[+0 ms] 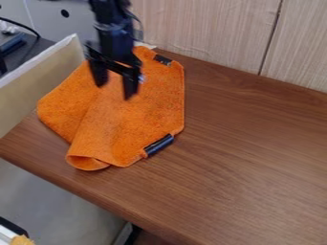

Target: Fold the cloth from right to left

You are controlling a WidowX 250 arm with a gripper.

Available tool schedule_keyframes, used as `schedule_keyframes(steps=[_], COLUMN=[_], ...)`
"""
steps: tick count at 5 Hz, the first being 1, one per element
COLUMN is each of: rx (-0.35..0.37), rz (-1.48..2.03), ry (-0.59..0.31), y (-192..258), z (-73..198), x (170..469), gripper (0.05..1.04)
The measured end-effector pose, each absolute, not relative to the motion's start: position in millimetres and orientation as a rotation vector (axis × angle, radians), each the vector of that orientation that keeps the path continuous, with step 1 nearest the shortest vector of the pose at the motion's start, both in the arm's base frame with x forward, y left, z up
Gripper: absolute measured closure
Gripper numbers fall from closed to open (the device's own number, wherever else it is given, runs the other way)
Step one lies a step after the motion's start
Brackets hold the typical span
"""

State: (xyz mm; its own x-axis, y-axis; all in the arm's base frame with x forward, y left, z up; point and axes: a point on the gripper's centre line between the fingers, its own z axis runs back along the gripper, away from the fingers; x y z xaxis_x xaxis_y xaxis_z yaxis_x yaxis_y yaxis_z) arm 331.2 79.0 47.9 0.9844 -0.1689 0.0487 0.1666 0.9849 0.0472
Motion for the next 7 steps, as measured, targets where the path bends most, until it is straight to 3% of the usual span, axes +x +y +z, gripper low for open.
schedule_keyframes(steps=[2, 4, 6, 7], rx=[0.047, 0.082, 0.127, 0.138], rz=[-0.372, -0.436, -0.454, -0.454], ry=[-0.061, -0.031, 0.008, 0.008], y=[19.0, 8.4, 4.1, 1.7], z=[35.9, 15.5, 2.3, 2.2], x=[303.0, 296.0, 302.8, 302.7], gripper=[0.084, 0.119, 0.692, 0.897])
